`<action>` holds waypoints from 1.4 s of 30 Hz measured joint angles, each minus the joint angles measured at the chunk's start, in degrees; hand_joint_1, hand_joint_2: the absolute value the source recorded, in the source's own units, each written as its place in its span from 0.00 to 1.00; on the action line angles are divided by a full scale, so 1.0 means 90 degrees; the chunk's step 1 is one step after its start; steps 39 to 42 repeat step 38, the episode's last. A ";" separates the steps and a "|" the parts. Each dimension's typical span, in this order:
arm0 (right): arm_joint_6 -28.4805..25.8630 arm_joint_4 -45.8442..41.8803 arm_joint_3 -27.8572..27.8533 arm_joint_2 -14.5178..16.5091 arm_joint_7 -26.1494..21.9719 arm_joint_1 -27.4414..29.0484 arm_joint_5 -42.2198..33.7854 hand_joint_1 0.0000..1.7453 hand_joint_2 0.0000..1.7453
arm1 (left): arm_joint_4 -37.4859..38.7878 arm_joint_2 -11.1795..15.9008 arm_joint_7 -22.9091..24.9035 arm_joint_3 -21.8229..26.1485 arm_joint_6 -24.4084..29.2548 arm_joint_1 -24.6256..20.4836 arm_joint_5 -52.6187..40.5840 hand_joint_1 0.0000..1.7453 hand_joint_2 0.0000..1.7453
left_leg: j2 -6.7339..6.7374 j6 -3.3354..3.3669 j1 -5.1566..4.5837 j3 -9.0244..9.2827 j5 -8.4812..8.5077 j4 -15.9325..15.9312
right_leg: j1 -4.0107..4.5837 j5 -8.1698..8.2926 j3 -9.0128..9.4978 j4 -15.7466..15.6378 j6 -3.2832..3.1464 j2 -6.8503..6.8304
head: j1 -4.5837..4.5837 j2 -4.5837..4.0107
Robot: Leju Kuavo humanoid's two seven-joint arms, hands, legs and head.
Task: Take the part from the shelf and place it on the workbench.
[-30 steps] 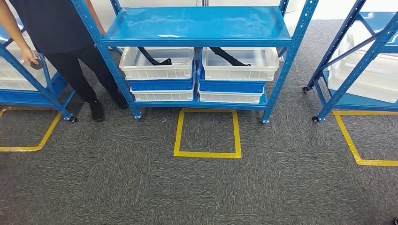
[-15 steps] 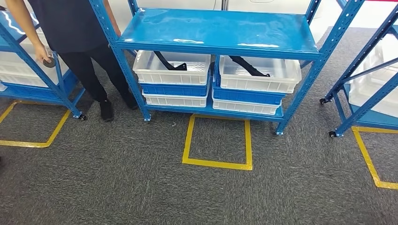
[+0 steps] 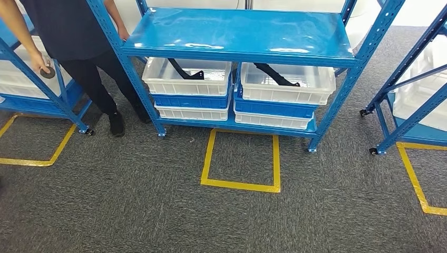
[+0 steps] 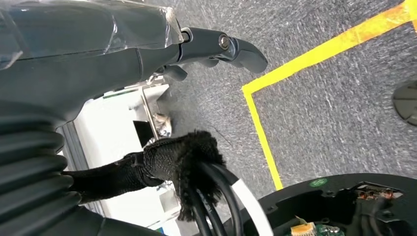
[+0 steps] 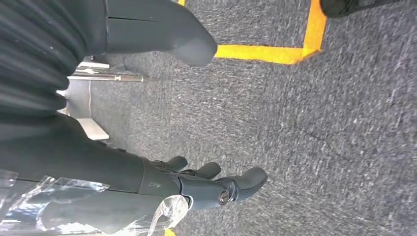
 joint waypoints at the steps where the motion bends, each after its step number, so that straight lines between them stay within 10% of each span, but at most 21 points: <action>1: 0.0000 0.0000 0.0002 0.0001 -0.0007 -0.0001 0.0015 0.00 1.00 | 0.0001 0.0002 0.0005 0.0001 0.0000 0.0013 0.0021 0.00 0.00 | 0.0000 -0.0130 0.0008 0.0016 -0.0001 -0.0025 | 0.0003 0.0001 0.0004 0.0000 -0.0003 0.0000 | 0.0000 -0.0001; 6: 0.0021 0.0000 0.0039 0.0030 -0.0017 -0.0002 0.0052 0.00 1.00 | 0.0001 0.0007 0.0052 0.0023 -0.0009 0.0098 0.0090 0.00 0.00 | 0.0000 -0.0244 -0.0005 0.0038 0.0003 -0.0046 | -0.0015 0.0023 0.0031 -0.0025 -0.0031 0.0000 | -0.0005 0.0000; 10: 0.0052 0.0000 0.0061 0.0067 -0.0016 0.0000 0.0050 0.00 1.00 | 0.0001 0.0007 0.0077 0.0091 0.0008 0.0114 0.0100 0.00 1.00 | 0.0002 -0.0245 -0.0018 0.0044 0.0003 -0.0040 | -0.0029 0.0027 0.0040 -0.0027 -0.0033 0.0000 | -0.0003 -0.0001; 34: 0.0072 0.0000 0.0154 0.0126 0.0050 -0.0008 -0.0043 0.00 1.00 | 0.0001 0.0012 0.0052 0.0160 0.0200 0.0009 0.0073 0.00 1.00 | 0.0002 -0.0243 -0.0019 0.0074 0.0002 -0.0039 | -0.0032 0.0027 0.0072 -0.0027 -0.0033 -0.0001 | -0.0002 -0.0001; 35: 0.0070 0.0000 0.0154 0.0126 0.0054 -0.0008 -0.0044 0.00 0.75 | 0.0001 0.0012 0.0033 0.0160 0.0204 0.0009 0.0067 0.00 1.00 | 0.0002 -0.0243 -0.0019 0.0074 0.0002 -0.0039 | -0.0032 0.0027 0.0072 -0.0027 -0.0033 -0.0001 | -0.0002 -0.0001; 38: 0.0055 0.0000 0.0164 0.0124 0.0130 -0.0011 0.0010 0.00 0.00 | 0.0001 0.0012 -0.0065 0.0160 0.0227 0.0009 0.0059 0.00 0.33 | 0.0002 -0.0242 -0.0019 0.0074 0.0001 -0.0038 | -0.0032 0.0027 0.0072 -0.0027 -0.0033 -0.0001 | -0.0002 -0.0001; 42: 0.0055 0.0000 0.0164 0.0124 0.0130 -0.0011 0.0010 0.00 0.00 | 0.0001 0.0012 -0.0065 0.0160 0.0227 0.0009 0.0059 0.00 0.33 | 0.0002 -0.0242 -0.0019 0.0074 0.0001 -0.0038 | -0.0032 0.0027 0.0072 -0.0027 -0.0033 -0.0001 | -0.0002 -0.0001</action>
